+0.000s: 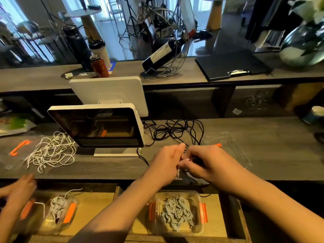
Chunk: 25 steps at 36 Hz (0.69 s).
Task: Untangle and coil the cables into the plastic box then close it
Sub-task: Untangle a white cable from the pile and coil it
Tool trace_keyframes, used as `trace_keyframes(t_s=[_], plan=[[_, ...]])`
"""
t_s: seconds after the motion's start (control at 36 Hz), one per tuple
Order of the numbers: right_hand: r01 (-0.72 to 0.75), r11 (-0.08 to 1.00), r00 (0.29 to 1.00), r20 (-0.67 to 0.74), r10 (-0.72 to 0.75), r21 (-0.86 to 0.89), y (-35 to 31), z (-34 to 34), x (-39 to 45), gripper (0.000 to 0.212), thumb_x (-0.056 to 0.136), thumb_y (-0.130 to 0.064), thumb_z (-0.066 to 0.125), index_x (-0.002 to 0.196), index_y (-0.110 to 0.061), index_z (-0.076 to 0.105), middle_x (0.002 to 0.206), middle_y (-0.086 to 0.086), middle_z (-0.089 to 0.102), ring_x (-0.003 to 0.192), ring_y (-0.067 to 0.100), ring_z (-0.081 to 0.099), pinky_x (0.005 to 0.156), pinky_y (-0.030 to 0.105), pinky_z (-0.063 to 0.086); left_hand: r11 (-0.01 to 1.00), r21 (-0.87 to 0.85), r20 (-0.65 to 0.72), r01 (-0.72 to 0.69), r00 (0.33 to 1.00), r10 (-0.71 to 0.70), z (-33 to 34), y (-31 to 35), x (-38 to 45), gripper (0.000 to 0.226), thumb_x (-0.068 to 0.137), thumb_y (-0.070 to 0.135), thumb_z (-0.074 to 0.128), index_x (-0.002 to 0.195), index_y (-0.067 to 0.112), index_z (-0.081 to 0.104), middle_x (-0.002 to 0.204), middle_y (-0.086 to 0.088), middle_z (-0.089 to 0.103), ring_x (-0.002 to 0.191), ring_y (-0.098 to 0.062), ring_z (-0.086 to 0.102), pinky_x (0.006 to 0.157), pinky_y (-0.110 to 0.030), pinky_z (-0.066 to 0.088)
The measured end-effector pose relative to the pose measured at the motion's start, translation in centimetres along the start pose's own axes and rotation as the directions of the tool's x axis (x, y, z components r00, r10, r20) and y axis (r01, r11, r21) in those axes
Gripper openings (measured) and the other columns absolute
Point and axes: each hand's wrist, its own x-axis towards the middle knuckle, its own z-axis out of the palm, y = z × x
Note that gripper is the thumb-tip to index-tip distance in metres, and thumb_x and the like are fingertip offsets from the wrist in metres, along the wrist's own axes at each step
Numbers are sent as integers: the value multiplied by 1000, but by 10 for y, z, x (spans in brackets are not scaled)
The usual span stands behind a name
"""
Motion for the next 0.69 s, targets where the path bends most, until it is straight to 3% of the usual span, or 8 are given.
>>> trace_keyframes(t_s=[0.08,0.19,0.28,0.36,0.42,0.56,0.61,0.69], plan=[[11,983,994,-108,9,185,2,-2,1,30,82,-53,64,89,-24,64,78,-2,67,71,13,63,64,37,53,985,-171,96,-27,994,44,-9,2,-8,53,105,50,32,91,11,65,78,-1,64,73,-23,61,78,-41,52],[23,928,974,-218,64,373,7,2,-2,38,81,-60,65,86,-22,65,76,6,67,67,24,63,62,47,52,944,-323,87,-61,992,94,-16,11,-18,46,100,53,34,80,20,58,53,12,56,52,-4,53,52,-15,40],[12,914,957,-270,107,405,9,10,-3,28,83,-57,63,84,-29,65,77,5,66,68,22,63,64,44,52,898,-437,105,-51,989,107,-18,8,-18,42,94,56,39,82,19,53,59,7,54,54,-15,50,45,-18,37],[-21,889,945,-281,167,457,10,17,-4,20,88,-41,69,87,-21,68,80,6,68,73,23,64,66,40,54,813,-580,189,42,978,84,-20,3,-18,32,98,45,47,93,14,54,63,7,58,51,-5,49,47,-16,40],[-47,867,936,-282,212,495,11,22,-6,4,91,-19,68,87,-21,69,81,2,70,74,17,65,66,29,53,741,-660,286,125,954,94,-23,2,-17,24,98,36,50,97,11,53,64,5,60,51,-3,51,49,-14,44],[-92,798,906,-282,315,596,8,32,-12,19,96,-3,57,89,-15,71,72,0,68,57,9,53,52,21,43,629,-739,449,243,873,190,-34,-4,-14,21,89,17,58,106,6,53,81,-8,71,68,-12,64,66,-21,56],[-129,760,900,-247,359,637,6,37,-13,17,96,-5,56,92,-11,71,70,1,67,56,3,52,52,16,41,656,-720,458,224,865,207,-36,-7,-14,24,87,11,61,109,6,54,87,-10,72,74,-15,67,72,-24,57],[-201,755,881,-222,418,624,4,43,-16,18,97,-10,54,90,-9,70,65,3,62,56,5,50,53,18,41,664,-731,348,160,924,160,-31,-11,-14,22,85,4,64,107,4,60,83,-10,73,70,-15,68,67,-23,57]])
